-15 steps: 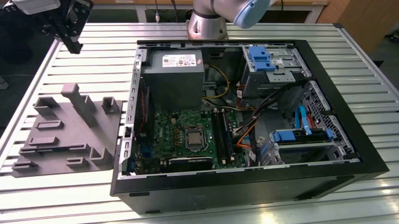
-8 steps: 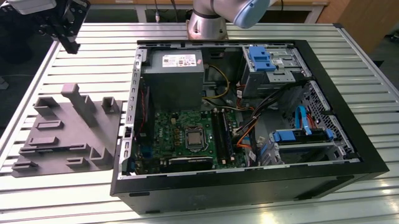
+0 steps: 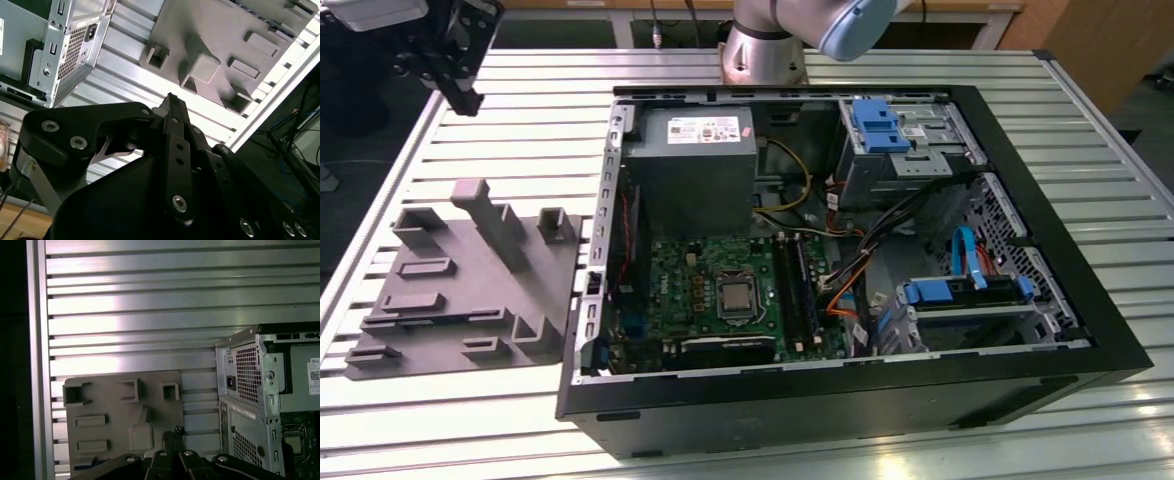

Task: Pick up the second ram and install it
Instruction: 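Reach for the second ram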

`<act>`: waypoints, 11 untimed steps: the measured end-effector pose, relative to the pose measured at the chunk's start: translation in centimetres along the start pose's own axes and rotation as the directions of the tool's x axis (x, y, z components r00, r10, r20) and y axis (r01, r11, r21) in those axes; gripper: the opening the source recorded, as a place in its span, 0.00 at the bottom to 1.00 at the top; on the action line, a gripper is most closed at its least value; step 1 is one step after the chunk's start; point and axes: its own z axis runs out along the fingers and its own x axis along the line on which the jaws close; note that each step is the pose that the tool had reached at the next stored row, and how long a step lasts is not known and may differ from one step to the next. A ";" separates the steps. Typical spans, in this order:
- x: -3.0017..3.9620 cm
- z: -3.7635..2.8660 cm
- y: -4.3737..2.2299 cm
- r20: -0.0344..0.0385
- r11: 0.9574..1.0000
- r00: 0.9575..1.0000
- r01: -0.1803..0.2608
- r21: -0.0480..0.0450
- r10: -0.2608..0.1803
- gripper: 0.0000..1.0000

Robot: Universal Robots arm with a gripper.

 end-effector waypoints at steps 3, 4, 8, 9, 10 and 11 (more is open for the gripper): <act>0.20 0.02 -0.03 0.000 1.000 1.000 0.000 0.000 0.000 0.11; 0.27 0.03 -0.04 0.000 1.000 1.000 0.000 0.000 0.000 0.11; 0.52 0.07 -0.10 0.000 1.000 1.000 0.000 0.000 0.000 0.11; 0.58 0.08 -0.12 0.000 1.000 1.000 0.000 0.000 0.000 0.11; 0.62 0.10 -0.14 0.000 1.000 1.000 0.000 0.000 0.000 0.11; 0.67 0.11 -0.15 0.000 1.000 1.000 0.000 0.000 0.000 0.11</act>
